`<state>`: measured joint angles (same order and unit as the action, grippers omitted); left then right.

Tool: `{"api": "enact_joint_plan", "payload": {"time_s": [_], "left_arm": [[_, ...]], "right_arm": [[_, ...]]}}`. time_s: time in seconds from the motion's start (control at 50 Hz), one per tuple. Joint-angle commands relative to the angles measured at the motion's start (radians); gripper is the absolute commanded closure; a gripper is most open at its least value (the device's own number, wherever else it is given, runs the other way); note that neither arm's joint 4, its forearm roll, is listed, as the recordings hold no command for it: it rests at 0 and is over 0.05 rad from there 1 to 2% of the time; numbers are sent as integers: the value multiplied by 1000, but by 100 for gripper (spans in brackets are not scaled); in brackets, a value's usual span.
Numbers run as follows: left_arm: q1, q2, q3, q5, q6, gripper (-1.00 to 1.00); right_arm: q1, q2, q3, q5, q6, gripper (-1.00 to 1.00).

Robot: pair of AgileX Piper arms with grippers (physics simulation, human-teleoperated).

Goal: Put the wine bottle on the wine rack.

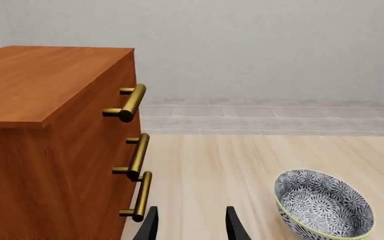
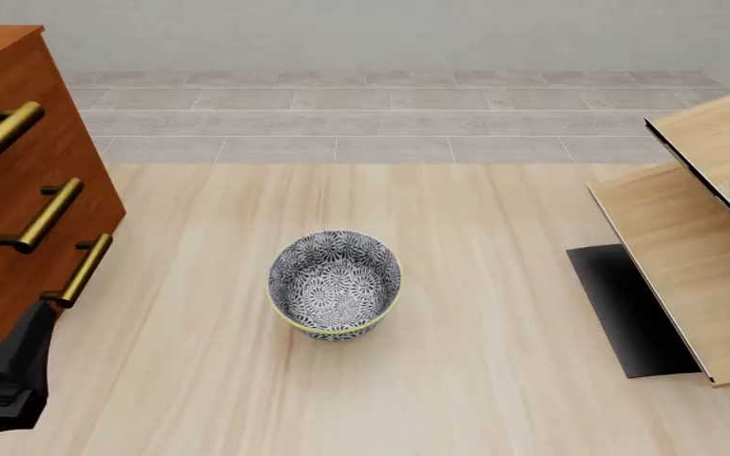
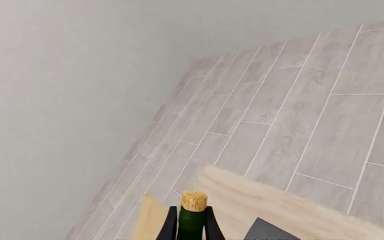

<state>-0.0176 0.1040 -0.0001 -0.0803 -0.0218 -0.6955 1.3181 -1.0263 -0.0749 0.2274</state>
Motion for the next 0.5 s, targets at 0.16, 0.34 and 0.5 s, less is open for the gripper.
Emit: {"api": "enact_joint_plan", "payload": {"time_s": [0.16,0.34,0.5], "left_arm": [[-3,9,0,-11,0,-100],[-3,22,0,-27,0,-100],[-3,28,0,-33,-1,-100]], "right_arm": [[3,17,42,12,-2,100],[-2,14,38,12,1,-100],[-7,10,27,23,-1,-100]]}}
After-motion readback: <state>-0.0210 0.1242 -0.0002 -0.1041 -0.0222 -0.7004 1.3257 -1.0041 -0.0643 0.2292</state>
